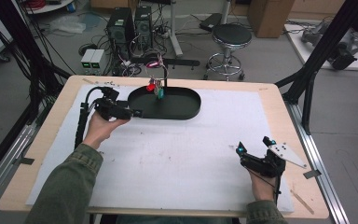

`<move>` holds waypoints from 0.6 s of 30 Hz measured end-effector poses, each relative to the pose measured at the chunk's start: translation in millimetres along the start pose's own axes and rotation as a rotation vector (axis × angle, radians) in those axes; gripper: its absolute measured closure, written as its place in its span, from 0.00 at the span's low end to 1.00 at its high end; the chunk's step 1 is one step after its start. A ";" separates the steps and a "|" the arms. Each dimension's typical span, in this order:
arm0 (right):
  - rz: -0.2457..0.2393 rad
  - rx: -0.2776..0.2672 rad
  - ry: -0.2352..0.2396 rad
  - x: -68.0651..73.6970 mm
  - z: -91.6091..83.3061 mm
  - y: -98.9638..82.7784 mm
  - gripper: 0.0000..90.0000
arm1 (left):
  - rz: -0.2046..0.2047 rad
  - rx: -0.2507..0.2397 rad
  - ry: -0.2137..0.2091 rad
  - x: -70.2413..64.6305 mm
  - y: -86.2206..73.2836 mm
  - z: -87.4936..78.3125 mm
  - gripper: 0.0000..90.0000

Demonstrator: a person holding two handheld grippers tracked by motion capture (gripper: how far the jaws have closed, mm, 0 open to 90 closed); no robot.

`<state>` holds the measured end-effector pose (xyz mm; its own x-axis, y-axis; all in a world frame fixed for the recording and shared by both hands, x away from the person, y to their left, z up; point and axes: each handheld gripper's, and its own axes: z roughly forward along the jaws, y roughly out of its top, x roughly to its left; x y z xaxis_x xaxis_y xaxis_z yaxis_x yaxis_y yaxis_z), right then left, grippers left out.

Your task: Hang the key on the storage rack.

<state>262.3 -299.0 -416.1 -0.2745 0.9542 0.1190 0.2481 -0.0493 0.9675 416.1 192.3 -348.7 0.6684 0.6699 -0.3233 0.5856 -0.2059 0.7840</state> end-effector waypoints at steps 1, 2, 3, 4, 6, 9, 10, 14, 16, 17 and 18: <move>-0.004 -0.002 -0.001 -0.3 0.0 0.0 0.01 | 0.004 0.011 0.003 -0.3 -2.0 -0.5 0.02; -0.003 -0.002 -0.001 -0.2 -0.1 0.0 0.01 | 0.005 0.010 0.006 -1.0 -3.5 -0.8 0.02; -0.003 -0.002 -0.001 -0.1 -0.1 0.0 0.01 | 0.004 0.003 0.006 -2.3 -6.5 -1.6 0.02; -0.005 -0.002 -0.001 -0.2 0.0 0.0 0.01 | 0.004 0.003 0.002 -3.0 -8.8 -2.5 0.02; -0.007 -0.002 -0.001 -0.2 -0.1 0.0 0.01 | 0.006 0.000 -0.001 -4.3 -13.2 -4.0 0.02; -0.009 -0.001 -0.001 -0.3 -0.2 0.0 0.01 | -0.001 -0.012 0.005 -4.6 -23.1 -7.8 0.02; -0.009 -0.001 -0.001 -0.2 -0.2 0.0 0.01 | 0.004 -0.011 0.019 -4.2 -26.0 -9.5 0.02; -0.012 0.006 0.002 0.7 0.2 -0.2 0.01 | 0.003 -0.024 0.037 -2.0 -37.5 -18.6 0.02; -0.024 0.006 0.002 0.8 1.0 -0.4 0.01 | 0.001 -0.027 0.047 -1.2 -42.2 -23.0 0.02; -0.021 0.009 0.004 1.3 1.0 -0.5 0.01 | 0.002 -0.026 0.059 -0.7 -45.3 -26.2 0.02; -0.023 0.007 0.004 1.5 1.3 -0.5 0.01 | 0.005 -0.022 0.065 -0.7 -47.4 -28.4 0.02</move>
<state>262.9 -297.2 -416.7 -0.2835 0.9540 0.0979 0.2486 -0.0255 0.9683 374.8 221.9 -370.6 0.6393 0.7143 -0.2848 0.5717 -0.1938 0.7973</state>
